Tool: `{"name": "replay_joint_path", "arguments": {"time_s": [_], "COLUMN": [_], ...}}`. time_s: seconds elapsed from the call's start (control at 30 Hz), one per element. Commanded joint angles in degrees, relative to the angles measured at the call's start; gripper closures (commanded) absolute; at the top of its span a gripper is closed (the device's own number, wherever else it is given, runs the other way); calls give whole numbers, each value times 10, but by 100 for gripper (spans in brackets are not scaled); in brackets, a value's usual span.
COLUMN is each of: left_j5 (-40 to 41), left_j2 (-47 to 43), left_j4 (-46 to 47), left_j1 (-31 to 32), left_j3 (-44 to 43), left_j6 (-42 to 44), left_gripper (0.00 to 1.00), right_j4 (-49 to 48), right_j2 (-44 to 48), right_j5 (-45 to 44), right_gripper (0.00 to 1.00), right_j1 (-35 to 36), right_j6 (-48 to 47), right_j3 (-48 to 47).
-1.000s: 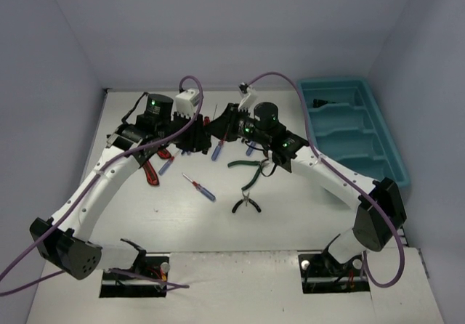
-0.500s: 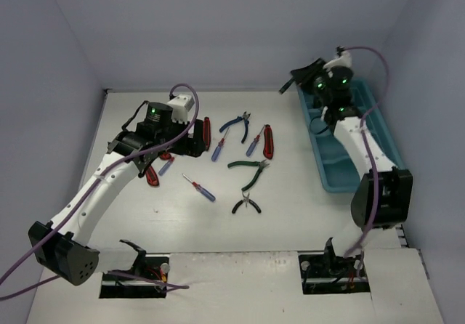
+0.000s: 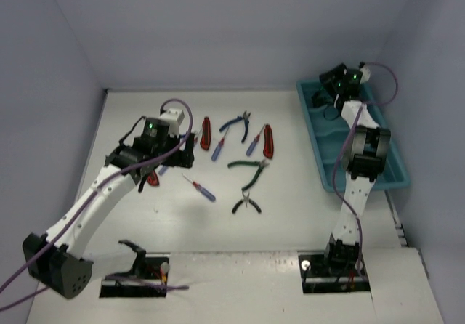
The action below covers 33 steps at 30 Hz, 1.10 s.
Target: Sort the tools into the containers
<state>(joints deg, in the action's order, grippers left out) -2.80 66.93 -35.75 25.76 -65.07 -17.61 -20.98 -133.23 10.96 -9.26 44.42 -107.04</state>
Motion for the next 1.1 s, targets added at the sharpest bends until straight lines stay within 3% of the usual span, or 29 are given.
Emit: {"name": "replay_joint_path", "arguments": {"time_s": [0.0, 0.13, 0.3, 0.47, 0.53, 0.77, 1.07], "left_j5": [37, 43, 49, 56, 61, 59, 46], "left_j2": [-26, -27, -25, -18, -22, -33, -63], "left_j4": [22, 22, 19, 2, -1, -11, -28], "left_j1": [-4, -4, -4, -4, -4, -4, -5], "left_j3": [-7, -5, -8, -20, -22, -26, -6], "left_j6": [4, 6, 18, 24, 22, 27, 29], "left_gripper": [16, 15, 15, 15, 15, 15, 15], "right_j4": [-22, 4, 75, 162, 203, 240, 248], "right_j2": [14, 44, 141, 248, 279, 327, 246], "right_j5": [-26, -19, -34, -104, -162, -223, -233], "right_gripper": [31, 20, 19, 18, 18, 18, 18], "right_j1": [-2, -2, 18, 92, 154, 275, 319], "right_j6": [-17, -69, -191, -323, -342, -260, -208], "right_j3": [-76, -68, -6, 101, 147, 308, 302]}}
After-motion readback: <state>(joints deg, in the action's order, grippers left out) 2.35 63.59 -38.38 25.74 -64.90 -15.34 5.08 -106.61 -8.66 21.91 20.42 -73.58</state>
